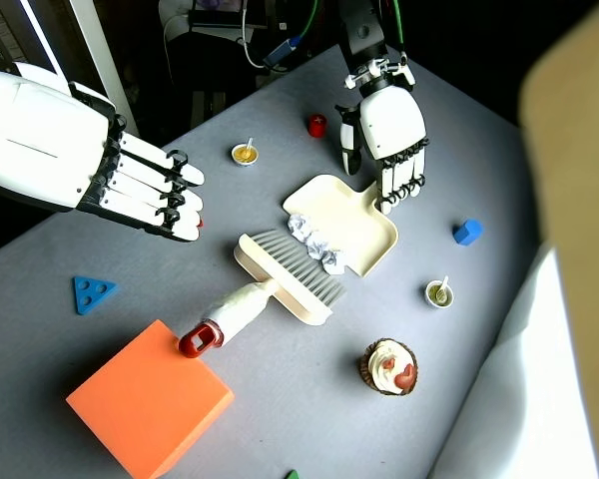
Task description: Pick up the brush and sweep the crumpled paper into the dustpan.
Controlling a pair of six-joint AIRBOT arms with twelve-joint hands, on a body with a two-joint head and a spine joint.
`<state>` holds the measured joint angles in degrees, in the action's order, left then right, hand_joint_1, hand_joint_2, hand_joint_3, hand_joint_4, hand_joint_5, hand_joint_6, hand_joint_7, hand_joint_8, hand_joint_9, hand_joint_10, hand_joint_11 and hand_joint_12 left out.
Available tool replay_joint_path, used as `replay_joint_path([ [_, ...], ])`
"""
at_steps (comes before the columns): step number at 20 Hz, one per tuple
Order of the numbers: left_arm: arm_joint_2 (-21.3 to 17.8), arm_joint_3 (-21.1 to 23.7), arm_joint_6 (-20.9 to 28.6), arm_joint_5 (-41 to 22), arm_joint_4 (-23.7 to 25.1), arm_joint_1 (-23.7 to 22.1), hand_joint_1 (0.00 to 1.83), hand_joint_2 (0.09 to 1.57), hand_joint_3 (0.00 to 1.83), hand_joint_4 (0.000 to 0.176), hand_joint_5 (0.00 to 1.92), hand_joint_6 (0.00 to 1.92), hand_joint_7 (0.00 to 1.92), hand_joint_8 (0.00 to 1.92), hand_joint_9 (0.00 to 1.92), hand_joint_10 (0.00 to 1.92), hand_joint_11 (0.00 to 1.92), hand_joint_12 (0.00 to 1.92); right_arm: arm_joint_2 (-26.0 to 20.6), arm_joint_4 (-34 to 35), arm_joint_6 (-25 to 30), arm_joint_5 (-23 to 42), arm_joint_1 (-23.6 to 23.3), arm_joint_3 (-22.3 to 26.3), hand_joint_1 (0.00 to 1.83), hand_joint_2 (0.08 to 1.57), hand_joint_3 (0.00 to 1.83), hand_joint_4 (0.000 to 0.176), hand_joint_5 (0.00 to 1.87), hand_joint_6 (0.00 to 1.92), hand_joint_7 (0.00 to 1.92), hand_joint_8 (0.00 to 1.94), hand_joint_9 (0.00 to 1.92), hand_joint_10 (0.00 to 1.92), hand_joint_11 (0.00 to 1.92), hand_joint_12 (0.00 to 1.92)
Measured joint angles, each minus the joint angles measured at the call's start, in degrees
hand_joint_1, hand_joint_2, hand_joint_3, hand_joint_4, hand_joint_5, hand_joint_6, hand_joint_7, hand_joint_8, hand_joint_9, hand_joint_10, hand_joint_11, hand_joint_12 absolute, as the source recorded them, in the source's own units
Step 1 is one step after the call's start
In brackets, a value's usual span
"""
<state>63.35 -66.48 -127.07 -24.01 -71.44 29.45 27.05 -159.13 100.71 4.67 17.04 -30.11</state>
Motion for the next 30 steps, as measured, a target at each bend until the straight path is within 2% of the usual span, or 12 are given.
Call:
replay_joint_path([
  [4,0.1,-0.1,0.0,-0.1,0.0,0.0,1.12,1.09,0.0,0.0,0.73,0.0,0.76,0.0,0.73,0.0,0.36,0.68,0.0,0.0,0.0,0.0,0.0,0.0,0.0,1.03,0.0,0.0,0.06,0.0,0.11,0.01,0.11,0.01,0.07,0.01],
  [17,0.1,0.0,0.0,-0.1,0.2,0.0,1.28,1.08,0.0,0.0,0.84,0.0,0.91,0.01,0.88,0.01,0.43,0.77,0.0,0.0,0.0,0.0,0.0,0.0,0.0,1.04,0.0,0.0,0.07,0.01,0.1,0.01,0.11,0.01,0.06,0.01],
  [18,0.1,0.0,0.0,-0.1,0.2,0.0,1.28,1.04,0.0,0.0,1.0,0.68,1.38,0.0,0.93,0.03,0.48,0.8,0.0,0.0,0.0,0.0,0.0,0.0,0.0,1.03,0.0,0.0,0.07,0.01,0.1,0.01,0.11,0.01,0.06,0.01],
  [19,0.1,0.0,0.0,-0.1,0.2,0.0,1.36,1.06,0.04,0.0,0.9,0.96,1.23,0.44,0.92,0.97,0.39,1.08,0.0,0.0,0.0,0.0,0.0,0.0,0.0,1.04,0.0,0.0,0.07,0.0,0.1,0.0,0.1,0.0,0.06,0.01],
  [21,0.1,0.0,0.2,-0.5,0.2,-0.4,1.37,1.14,0.0,0.0,0.78,1.18,1.04,0.8,0.84,1.34,0.39,1.05,0.0,0.0,0.0,0.0,0.0,0.0,0.0,1.04,0.0,0.0,0.03,0.0,0.06,0.0,0.06,0.0,0.01,0.0],
  [22,0.1,0.0,0.1,-0.6,0.1,-0.5,1.37,1.13,0.0,0.0,0.79,1.16,1.05,0.78,0.86,1.33,0.4,1.06,0.0,0.0,0.0,0.0,0.0,0.0,0.0,1.04,0.0,0.0,0.05,0.01,0.08,0.01,0.09,0.01,0.04,0.01],
  [23,0.1,0.1,0.1,-0.7,0.1,-0.3,1.38,1.09,0.0,0.0,0.96,0.86,1.1,0.75,0.92,1.27,0.47,1.09,0.0,0.0,0.0,0.0,0.0,0.0,0.0,1.04,0.0,0.0,0.04,0.0,0.07,0.0,0.08,0.0,0.03,0.01],
  [25,0.1,0.1,1.0,-0.9,0.1,-0.2,1.38,1.08,0.0,0.0,1.05,0.69,1.09,0.8,0.92,1.27,0.48,1.11,0.0,0.0,0.0,0.0,0.0,0.0,0.0,1.04,0.0,0.0,0.06,0.01,0.08,0.01,0.09,0.01,0.05,0.01],
  [26,0.1,0.1,1.0,-1.0,0.5,-0.2,1.29,1.08,0.0,0.0,1.1,0.6,1.05,1.02,0.89,0.91,0.51,1.1,0.0,0.0,0.0,0.0,0.0,0.0,0.0,1.04,0.0,0.0,0.06,0.01,0.08,0.0,0.09,0.0,0.04,0.01],
  [28,0.1,0.1,1.1,-1.3,0.8,-0.2,1.25,1.09,0.0,0.0,1.07,0.68,1.0,1.11,0.9,0.73,0.48,1.12,0.0,0.0,0.0,0.0,0.0,0.0,0.0,1.04,0.0,0.0,0.07,0.01,0.09,0.01,0.1,0.01,0.06,0.02],
  [29,0.1,0.1,1.1,-1.4,0.9,-0.2,1.36,1.08,0.01,0.0,1.1,0.55,1.05,0.94,0.9,1.2,0.47,1.13,0.0,0.0,0.0,0.0,0.0,0.0,0.0,1.04,0.0,0.0,0.07,0.01,0.1,0.01,0.11,0.01,0.06,0.01],
  [30,0.1,0.1,1.1,-1.4,0.9,-0.2,1.38,1.08,0.0,0.0,1.1,0.56,1.07,0.87,0.91,1.28,0.47,1.13,0.0,0.0,0.0,0.0,0.0,0.0,0.0,1.04,0.0,0.0,0.08,0.01,0.11,0.01,0.12,0.01,0.06,0.02],
])
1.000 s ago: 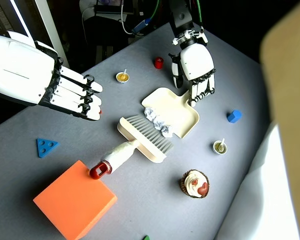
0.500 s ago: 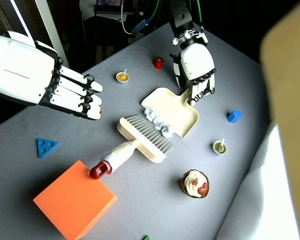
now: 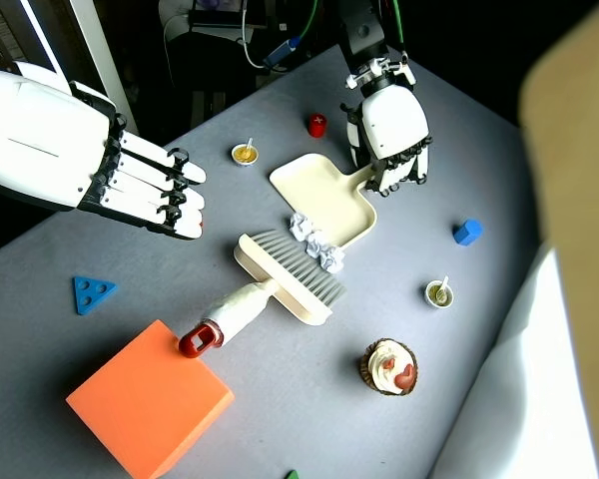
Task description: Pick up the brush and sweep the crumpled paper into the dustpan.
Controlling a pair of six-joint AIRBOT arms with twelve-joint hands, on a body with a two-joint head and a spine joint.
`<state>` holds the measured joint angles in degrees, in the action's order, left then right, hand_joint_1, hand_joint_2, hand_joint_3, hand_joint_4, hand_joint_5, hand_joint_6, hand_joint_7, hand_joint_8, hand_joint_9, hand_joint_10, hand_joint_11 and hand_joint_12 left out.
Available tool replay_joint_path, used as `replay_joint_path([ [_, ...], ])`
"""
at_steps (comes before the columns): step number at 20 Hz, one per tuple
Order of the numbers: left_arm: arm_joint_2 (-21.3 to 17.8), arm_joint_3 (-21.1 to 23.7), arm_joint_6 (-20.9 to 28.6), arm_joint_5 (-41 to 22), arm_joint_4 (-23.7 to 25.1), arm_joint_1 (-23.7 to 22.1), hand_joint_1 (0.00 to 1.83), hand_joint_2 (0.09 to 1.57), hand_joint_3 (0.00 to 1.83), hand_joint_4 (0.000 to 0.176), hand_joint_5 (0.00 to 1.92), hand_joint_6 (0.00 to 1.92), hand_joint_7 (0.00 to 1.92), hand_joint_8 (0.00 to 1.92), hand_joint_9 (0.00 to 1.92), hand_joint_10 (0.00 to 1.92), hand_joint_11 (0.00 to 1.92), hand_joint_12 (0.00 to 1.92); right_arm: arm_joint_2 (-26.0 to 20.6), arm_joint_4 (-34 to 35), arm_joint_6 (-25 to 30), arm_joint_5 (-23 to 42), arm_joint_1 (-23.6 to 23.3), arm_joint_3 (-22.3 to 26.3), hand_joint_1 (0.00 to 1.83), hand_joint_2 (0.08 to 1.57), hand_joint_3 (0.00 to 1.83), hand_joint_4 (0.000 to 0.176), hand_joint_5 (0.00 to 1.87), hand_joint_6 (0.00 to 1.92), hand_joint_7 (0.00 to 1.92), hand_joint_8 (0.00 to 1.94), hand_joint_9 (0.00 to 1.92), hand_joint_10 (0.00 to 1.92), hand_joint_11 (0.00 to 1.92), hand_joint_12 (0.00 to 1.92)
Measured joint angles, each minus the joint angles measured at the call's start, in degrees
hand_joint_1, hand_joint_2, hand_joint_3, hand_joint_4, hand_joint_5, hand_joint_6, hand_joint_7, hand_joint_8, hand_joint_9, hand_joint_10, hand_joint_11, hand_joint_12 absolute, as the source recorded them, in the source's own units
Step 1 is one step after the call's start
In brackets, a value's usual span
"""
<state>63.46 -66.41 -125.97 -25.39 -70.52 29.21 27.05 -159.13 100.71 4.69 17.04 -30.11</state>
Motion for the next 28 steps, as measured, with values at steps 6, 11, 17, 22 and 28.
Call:
replay_joint_path([
  [6,0.0,0.0,0.0,-0.1,0.2,0.0,1.39,1.07,0.0,0.0,1.1,0.55,1.12,0.8,0.94,1.26,0.56,1.1,0.0,0.0,0.0,0.0,0.0,0.0,0.0,1.04,0.0,0.0,0.07,0.0,0.11,0.01,0.12,0.01,0.07,0.01],
  [11,0.0,-0.3,1.6,0.1,2.3,-0.3,1.39,1.07,0.0,0.0,1.12,0.54,1.12,0.79,0.94,1.25,0.57,1.05,0.0,0.0,0.0,-2.3,0.0,-0.2,0.0,1.04,0.0,0.0,0.08,0.0,0.11,0.0,0.12,0.0,0.06,0.01],
  [17,0.0,-0.7,2.1,-0.5,3.7,-0.5,1.39,1.07,0.0,0.0,1.04,0.69,1.16,0.7,0.95,1.23,0.53,1.08,0.4,0.1,-2.0,-6.2,0.1,-0.9,0.5,1.16,0.0,0.0,0.01,0.0,0.05,0.0,0.08,0.0,0.06,0.0],
  [22,-0.1,-1.0,4.2,-2.6,5.0,-0.5,1.39,1.07,0.0,0.0,1.09,0.61,1.15,0.72,0.94,1.24,0.49,1.12,3.0,19.5,-29.6,-16.7,1.7,-0.8,0.94,1.11,0.0,0.0,0.0,0.0,0.06,0.0,0.08,0.0,0.08,0.01],
  [28,0.4,-2.3,7.2,-4.6,9.3,-0.5,1.39,1.06,0.0,0.0,1.09,0.59,1.16,0.72,0.94,1.24,0.51,1.1,7.8,30.0,-46.4,-39.0,3.6,0.5,1.06,1.13,0.0,0.0,0.0,0.0,0.05,0.01,0.1,0.01,0.14,0.03],
])
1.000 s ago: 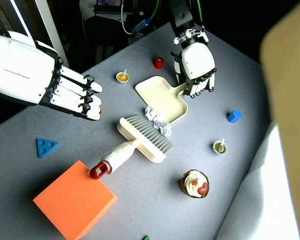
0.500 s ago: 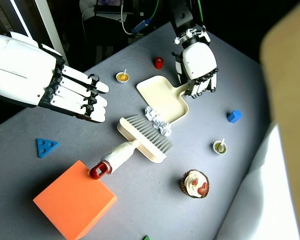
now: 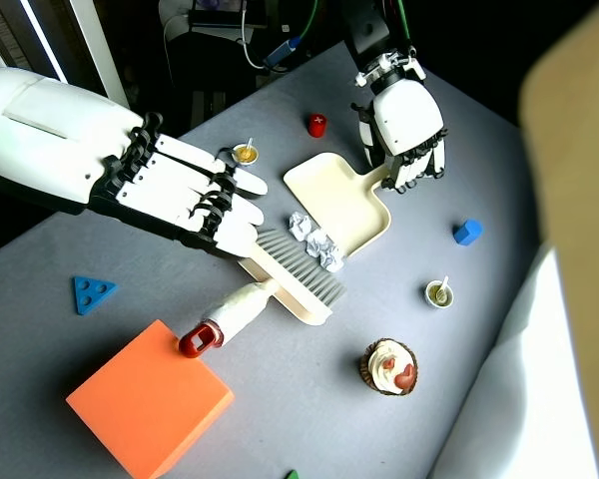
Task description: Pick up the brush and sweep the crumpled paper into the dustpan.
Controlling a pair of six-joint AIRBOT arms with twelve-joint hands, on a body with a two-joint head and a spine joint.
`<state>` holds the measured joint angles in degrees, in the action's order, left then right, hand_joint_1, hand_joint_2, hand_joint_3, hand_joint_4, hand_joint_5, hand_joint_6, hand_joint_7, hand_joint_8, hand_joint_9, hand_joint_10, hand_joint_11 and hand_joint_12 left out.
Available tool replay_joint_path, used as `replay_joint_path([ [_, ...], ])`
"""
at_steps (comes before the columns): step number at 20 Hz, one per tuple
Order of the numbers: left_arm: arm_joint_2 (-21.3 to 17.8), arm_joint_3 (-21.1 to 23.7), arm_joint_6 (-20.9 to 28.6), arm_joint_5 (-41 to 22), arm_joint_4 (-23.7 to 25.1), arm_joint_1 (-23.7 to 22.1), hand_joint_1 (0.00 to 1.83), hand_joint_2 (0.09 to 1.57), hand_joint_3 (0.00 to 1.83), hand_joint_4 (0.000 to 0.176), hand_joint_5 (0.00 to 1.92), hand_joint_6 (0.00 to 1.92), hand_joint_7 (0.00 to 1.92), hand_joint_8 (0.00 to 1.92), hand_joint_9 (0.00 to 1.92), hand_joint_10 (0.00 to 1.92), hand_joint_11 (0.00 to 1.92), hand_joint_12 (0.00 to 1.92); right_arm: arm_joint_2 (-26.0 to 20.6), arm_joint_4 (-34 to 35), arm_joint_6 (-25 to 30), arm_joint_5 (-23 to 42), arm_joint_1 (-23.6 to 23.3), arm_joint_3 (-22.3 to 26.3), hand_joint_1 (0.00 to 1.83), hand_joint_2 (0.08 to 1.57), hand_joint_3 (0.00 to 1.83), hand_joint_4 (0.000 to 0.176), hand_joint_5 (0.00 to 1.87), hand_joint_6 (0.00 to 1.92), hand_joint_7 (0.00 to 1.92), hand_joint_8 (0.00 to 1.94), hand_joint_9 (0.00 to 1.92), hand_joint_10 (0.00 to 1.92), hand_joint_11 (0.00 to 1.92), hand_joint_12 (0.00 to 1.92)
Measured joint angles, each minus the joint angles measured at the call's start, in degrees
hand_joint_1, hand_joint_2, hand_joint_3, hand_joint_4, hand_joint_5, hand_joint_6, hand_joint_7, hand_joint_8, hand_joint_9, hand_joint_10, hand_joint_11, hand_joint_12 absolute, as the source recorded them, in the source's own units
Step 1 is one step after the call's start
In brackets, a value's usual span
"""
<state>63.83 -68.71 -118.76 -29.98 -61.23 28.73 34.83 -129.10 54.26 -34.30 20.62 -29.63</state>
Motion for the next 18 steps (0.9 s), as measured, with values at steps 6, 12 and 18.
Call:
replay_joint_path([
  [6,1.1,-2.3,5.5,-0.5,7.7,-0.3,1.39,1.07,0.0,0.0,1.01,0.74,1.17,0.67,0.94,1.24,0.47,1.11,4.3,5.1,-12.7,-11.5,0.7,2.4,1.08,1.12,0.0,0.0,0.0,0.0,0.06,0.0,0.08,0.0,0.09,0.01],
  [12,1.4,-3.4,6.6,-0.4,8.7,-1.2,1.38,1.07,0.0,0.0,1.06,0.66,1.13,0.76,0.93,1.27,0.49,1.12,11.1,10.3,-24.2,-21.7,3.3,1.4,1.1,1.07,0.0,0.0,0.0,0.0,0.04,0.0,0.07,0.0,0.09,0.01],
  [18,2.0,-3.5,6.6,0.0,9.0,-1.6,1.28,1.07,0.0,0.0,1.05,0.7,1.12,0.92,0.93,0.73,0.48,1.09,18.7,12.2,-26.9,-29.5,5.4,0.2,1.13,1.04,0.0,0.0,0.01,0.0,0.06,0.0,0.08,0.0,0.1,0.01],
])
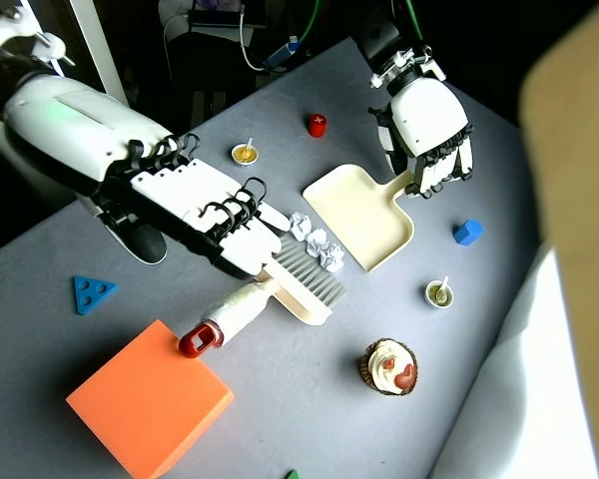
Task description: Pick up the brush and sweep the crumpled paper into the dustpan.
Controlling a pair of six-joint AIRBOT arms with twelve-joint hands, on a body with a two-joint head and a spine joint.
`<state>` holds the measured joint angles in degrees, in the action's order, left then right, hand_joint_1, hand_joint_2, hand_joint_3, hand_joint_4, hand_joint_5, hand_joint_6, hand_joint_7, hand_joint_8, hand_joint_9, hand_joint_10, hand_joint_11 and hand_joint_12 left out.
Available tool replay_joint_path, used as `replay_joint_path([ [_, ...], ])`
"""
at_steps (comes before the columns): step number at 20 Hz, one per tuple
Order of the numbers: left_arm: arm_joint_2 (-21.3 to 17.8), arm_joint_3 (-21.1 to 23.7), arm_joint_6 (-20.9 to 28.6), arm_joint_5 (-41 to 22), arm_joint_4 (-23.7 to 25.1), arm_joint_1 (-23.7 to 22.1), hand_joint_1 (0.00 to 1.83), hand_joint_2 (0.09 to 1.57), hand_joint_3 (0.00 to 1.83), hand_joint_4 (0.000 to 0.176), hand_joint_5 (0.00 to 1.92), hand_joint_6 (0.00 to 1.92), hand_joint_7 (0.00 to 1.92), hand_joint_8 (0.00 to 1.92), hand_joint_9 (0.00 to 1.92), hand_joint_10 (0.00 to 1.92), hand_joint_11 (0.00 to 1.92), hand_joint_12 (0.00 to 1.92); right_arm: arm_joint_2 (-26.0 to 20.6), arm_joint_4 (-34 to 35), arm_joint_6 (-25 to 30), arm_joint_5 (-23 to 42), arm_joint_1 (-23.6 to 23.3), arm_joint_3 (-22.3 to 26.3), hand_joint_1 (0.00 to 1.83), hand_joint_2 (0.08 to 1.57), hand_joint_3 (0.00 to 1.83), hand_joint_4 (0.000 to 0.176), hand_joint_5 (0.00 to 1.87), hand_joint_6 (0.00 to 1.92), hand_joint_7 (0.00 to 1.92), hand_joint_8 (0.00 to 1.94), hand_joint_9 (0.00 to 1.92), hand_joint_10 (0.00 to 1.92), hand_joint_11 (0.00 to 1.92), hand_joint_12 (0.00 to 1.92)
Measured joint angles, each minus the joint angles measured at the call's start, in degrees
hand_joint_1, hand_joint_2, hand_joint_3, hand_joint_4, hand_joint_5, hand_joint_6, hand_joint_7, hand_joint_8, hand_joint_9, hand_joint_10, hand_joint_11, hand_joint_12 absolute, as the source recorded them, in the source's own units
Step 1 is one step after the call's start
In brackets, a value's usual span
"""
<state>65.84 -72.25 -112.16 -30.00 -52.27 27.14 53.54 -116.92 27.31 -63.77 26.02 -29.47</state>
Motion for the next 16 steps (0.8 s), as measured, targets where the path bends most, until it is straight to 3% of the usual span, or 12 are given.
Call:
replay_joint_path([
  [1,0.0,0.0,0.0,0.0,0.0,0.0,1.37,1.07,0.0,0.0,1.07,0.62,1.16,0.76,0.95,1.13,0.49,1.06,0.7,0.4,0.0,-0.4,0.0,-0.1,1.12,1.03,0.0,0.0,0.01,0.0,0.07,0.01,0.08,0.01,0.11,0.01],
  [3,0.0,0.0,0.0,0.0,0.1,0.0,1.39,1.06,0.0,0.0,1.1,0.56,1.17,0.69,0.94,1.24,0.48,1.06,2.4,0.7,0.0,-1.6,0.8,-1.1,1.12,1.05,0.0,0.0,0.01,0.0,0.07,0.01,0.08,0.0,0.11,0.01],
  [9,0.0,-0.6,0.9,-0.3,0.4,0.0,1.39,1.06,0.0,0.0,1.08,0.62,1.22,0.59,0.96,1.22,0.46,1.09,6.1,1.7,2.4,-6.3,2.2,-6.3,1.11,1.05,0.0,0.0,0.01,0.0,0.08,0.01,0.09,0.0,0.11,0.01],
  [12,0.1,-0.9,0.9,-0.4,0.5,0.0,1.39,1.06,0.0,0.0,1.11,0.52,1.17,0.7,0.95,1.23,0.46,1.1,9.0,3.4,2.9,-6.7,2.5,-9.9,1.12,1.03,0.0,0.0,0.01,0.0,0.06,0.0,0.07,0.0,0.1,0.0],
  [16,0.1,-1.3,1.1,-0.5,0.8,-0.2,1.39,1.06,0.0,0.0,1.02,0.72,1.22,0.59,0.97,1.2,0.46,1.14,12.0,3.4,3.8,-7.0,2.5,-13.5,1.12,1.04,0.0,0.0,0.03,0.01,0.08,0.0,0.08,0.01,0.1,0.01],
])
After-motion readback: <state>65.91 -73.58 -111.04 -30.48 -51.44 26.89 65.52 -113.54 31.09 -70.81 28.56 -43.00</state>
